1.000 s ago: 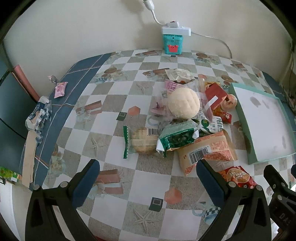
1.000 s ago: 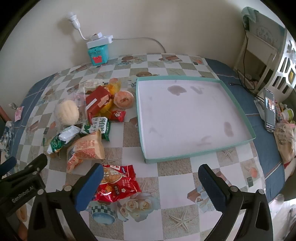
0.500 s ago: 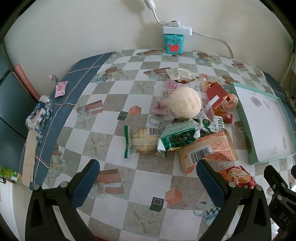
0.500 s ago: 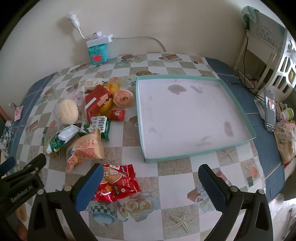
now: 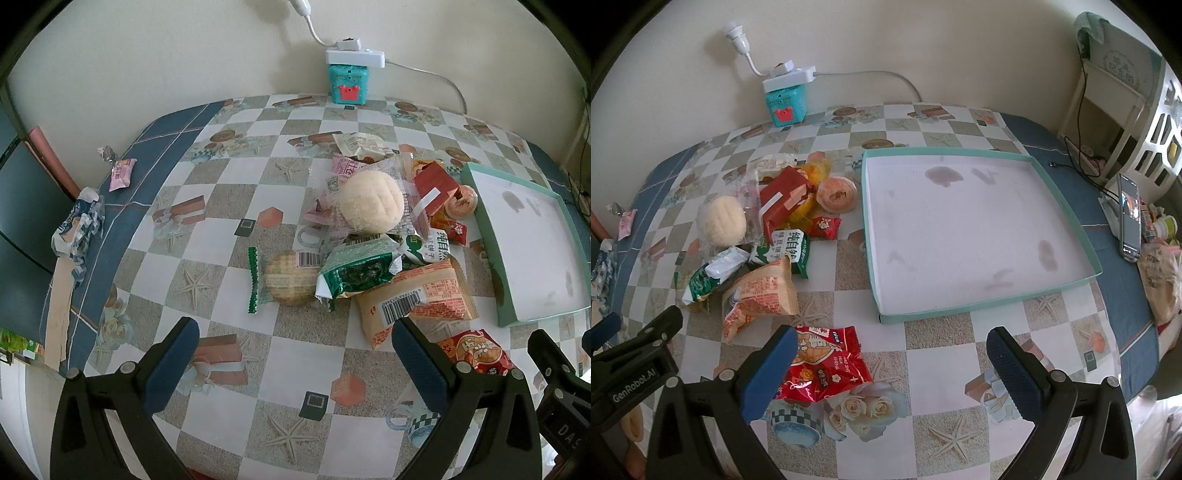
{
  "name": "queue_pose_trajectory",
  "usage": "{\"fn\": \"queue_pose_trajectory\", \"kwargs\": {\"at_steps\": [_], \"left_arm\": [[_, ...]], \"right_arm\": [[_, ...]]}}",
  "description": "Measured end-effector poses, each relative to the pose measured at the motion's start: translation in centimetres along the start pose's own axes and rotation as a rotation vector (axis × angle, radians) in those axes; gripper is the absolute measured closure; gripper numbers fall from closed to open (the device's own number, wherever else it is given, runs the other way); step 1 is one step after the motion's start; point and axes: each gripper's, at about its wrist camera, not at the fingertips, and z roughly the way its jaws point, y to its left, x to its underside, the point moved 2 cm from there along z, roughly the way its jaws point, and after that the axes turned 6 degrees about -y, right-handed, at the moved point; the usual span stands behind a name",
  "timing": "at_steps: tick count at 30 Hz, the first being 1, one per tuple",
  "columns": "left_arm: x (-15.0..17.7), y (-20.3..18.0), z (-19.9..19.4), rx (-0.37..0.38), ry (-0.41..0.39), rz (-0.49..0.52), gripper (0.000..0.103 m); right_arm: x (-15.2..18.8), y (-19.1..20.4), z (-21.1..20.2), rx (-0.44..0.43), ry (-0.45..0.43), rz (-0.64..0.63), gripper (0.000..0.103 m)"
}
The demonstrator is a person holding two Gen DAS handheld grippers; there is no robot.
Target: Organize snacks
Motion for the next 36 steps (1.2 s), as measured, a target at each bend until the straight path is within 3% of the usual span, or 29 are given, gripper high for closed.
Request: {"fn": "queue_pose_trajectory", "kwargs": {"at_steps": [36], "left_arm": [[0.32, 0.04, 0.41, 0.001, 0.02, -0.009, 0.0]], "right_arm": [[0.09, 0.31, 0.21, 0.012, 0.008, -0.015, 0.0]]}}
